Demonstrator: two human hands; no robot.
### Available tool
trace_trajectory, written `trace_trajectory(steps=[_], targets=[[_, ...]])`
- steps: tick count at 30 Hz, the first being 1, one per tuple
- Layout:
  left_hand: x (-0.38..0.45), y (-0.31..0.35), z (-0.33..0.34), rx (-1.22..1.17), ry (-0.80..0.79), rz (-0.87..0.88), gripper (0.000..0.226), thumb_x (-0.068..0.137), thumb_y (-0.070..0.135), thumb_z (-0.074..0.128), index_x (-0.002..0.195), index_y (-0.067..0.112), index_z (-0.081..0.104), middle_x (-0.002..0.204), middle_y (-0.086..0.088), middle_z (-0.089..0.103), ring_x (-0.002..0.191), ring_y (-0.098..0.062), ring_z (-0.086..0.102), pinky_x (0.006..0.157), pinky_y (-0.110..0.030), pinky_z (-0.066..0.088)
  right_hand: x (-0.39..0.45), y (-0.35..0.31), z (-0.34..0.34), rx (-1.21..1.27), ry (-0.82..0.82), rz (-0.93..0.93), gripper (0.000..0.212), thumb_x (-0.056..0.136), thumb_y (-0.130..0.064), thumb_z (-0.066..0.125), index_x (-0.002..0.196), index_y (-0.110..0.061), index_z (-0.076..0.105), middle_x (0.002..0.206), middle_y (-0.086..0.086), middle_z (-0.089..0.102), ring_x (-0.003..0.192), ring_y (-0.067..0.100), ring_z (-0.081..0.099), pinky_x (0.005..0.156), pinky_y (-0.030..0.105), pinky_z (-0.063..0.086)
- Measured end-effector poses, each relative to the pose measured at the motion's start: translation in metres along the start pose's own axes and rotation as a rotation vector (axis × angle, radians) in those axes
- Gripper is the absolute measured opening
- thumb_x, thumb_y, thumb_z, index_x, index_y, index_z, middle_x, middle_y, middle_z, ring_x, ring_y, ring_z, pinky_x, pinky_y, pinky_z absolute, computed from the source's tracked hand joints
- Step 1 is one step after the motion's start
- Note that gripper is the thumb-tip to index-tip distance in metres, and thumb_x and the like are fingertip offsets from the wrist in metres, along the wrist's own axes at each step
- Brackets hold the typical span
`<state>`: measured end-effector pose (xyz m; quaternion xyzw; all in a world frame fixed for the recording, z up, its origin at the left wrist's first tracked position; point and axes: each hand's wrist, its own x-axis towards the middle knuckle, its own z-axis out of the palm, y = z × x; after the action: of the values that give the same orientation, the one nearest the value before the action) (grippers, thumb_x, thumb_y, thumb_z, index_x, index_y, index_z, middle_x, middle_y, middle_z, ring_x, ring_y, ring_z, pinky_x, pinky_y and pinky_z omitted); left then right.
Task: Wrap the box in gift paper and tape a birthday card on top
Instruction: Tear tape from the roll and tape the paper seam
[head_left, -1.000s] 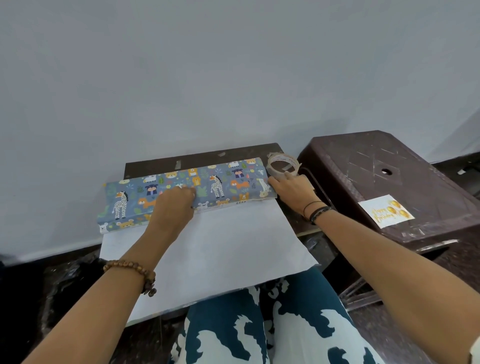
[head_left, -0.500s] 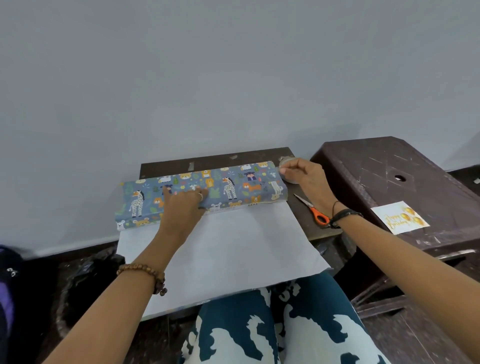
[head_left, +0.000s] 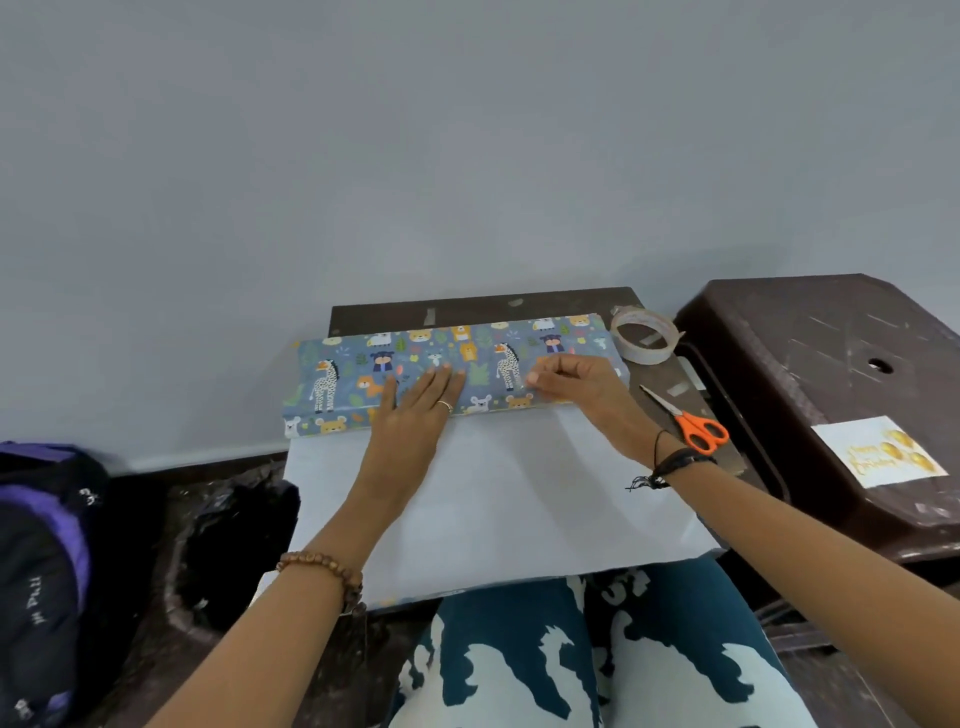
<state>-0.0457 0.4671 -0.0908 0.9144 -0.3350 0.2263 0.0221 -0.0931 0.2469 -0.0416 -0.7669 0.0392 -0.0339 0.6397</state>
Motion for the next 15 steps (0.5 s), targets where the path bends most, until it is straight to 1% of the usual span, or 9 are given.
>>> trace_trajectory(steps=[2, 3, 5, 6, 7, 8, 10, 12, 15], targets=[[-0.003, 0.000, 0.004, 0.014, 0.037, 0.018, 0.080, 0.052, -0.014, 0.077, 0.128, 0.005, 0.056, 0.127, -0.010, 0.059, 0.113, -0.026, 0.060, 0.092, -0.056, 0.043, 0.000, 0.003, 0.009, -0.139, 0.000, -0.038, 0.006, 0.082, -0.012, 0.068, 0.076, -0.011, 0.067, 0.078, -0.004, 0.066, 0.075, 0.006, 0.061, 0.076, 0.014, 0.047], [-0.005, 0.000, 0.005, 0.018, 0.055, 0.031, 0.074, 0.058, -0.013, 0.074, 0.127, 0.004, 0.056, 0.127, -0.011, 0.060, 0.114, -0.026, 0.060, 0.093, -0.056, 0.043, 0.000, 0.004, 0.013, -0.213, -0.005, -0.058, 0.005, 0.081, -0.012, 0.070, 0.079, -0.008, 0.068, 0.078, -0.007, 0.065, 0.075, 0.005, 0.061, 0.075, 0.013, 0.048], [-0.005, -0.001, 0.007, 0.025, 0.094, 0.061, 0.054, 0.073, -0.007, 0.056, 0.126, 0.005, 0.057, 0.126, -0.010, 0.060, 0.113, -0.025, 0.060, 0.093, -0.056, 0.043, 0.001, 0.005, 0.021, -0.393, -0.030, -0.118, 0.007, 0.081, -0.014, 0.070, 0.082, -0.008, 0.068, 0.079, -0.009, 0.060, 0.076, 0.007, 0.060, 0.074, 0.015, 0.048], [-0.004, -0.001, 0.007, 0.017, 0.098, 0.060, 0.049, 0.078, -0.001, 0.045, 0.124, 0.005, 0.058, 0.125, -0.010, 0.061, 0.112, -0.024, 0.061, 0.092, -0.055, 0.044, 0.001, 0.005, 0.025, -0.501, -0.054, -0.170, 0.006, 0.082, -0.015, 0.069, 0.083, -0.010, 0.067, 0.080, -0.008, 0.058, 0.077, 0.008, 0.058, 0.074, 0.018, 0.047], [-0.004, 0.000, 0.007, 0.000, 0.092, 0.052, 0.050, 0.079, 0.004, 0.037, 0.124, 0.006, 0.059, 0.124, -0.009, 0.062, 0.112, -0.024, 0.061, 0.093, -0.055, 0.044, 0.001, 0.006, 0.028, -0.596, -0.078, -0.231, 0.005, 0.084, -0.017, 0.067, 0.084, -0.012, 0.067, 0.082, -0.008, 0.056, 0.078, 0.008, 0.055, 0.074, 0.020, 0.046], [-0.004, 0.001, 0.005, -0.021, 0.079, 0.041, 0.051, 0.080, 0.009, 0.034, 0.123, 0.006, 0.060, 0.124, -0.009, 0.062, 0.112, -0.023, 0.061, 0.093, -0.055, 0.043, 0.000, 0.007, 0.031, -0.669, -0.093, -0.288, 0.006, 0.086, -0.018, 0.064, 0.086, -0.012, 0.066, 0.085, -0.008, 0.055, 0.078, 0.007, 0.053, 0.072, 0.020, 0.044], [-0.006, 0.002, 0.005, -0.055, 0.083, 0.033, 0.051, 0.081, 0.019, 0.035, 0.124, 0.007, 0.060, 0.125, -0.008, 0.061, 0.113, -0.023, 0.060, 0.095, -0.055, 0.042, 0.000, 0.010, 0.035, -0.762, -0.087, -0.364, 0.009, 0.089, -0.020, 0.060, 0.090, -0.012, 0.065, 0.089, -0.006, 0.054, 0.078, 0.008, 0.052, 0.069, 0.020, 0.042], [-0.005, 0.000, 0.006, -0.074, 0.109, 0.038, 0.050, 0.084, 0.026, 0.037, 0.124, 0.008, 0.060, 0.125, -0.007, 0.061, 0.114, -0.022, 0.060, 0.096, -0.055, 0.042, 0.000, 0.013, 0.038, -0.821, -0.064, -0.409, 0.012, 0.091, -0.020, 0.057, 0.092, -0.010, 0.064, 0.093, 0.000, 0.056, 0.078, 0.013, 0.054, 0.066, 0.020, 0.040], [-0.002, -0.003, 0.008, -0.065, 0.187, 0.044, 0.042, 0.088, 0.022, 0.041, 0.122, 0.010, 0.062, 0.123, -0.005, 0.063, 0.110, -0.021, 0.063, 0.094, -0.053, 0.043, 0.001, 0.016, 0.041, -0.882, -0.025, -0.462, 0.014, 0.092, -0.020, 0.055, 0.092, -0.008, 0.064, 0.094, 0.004, 0.057, 0.076, 0.018, 0.056, 0.061, 0.021, 0.038]])
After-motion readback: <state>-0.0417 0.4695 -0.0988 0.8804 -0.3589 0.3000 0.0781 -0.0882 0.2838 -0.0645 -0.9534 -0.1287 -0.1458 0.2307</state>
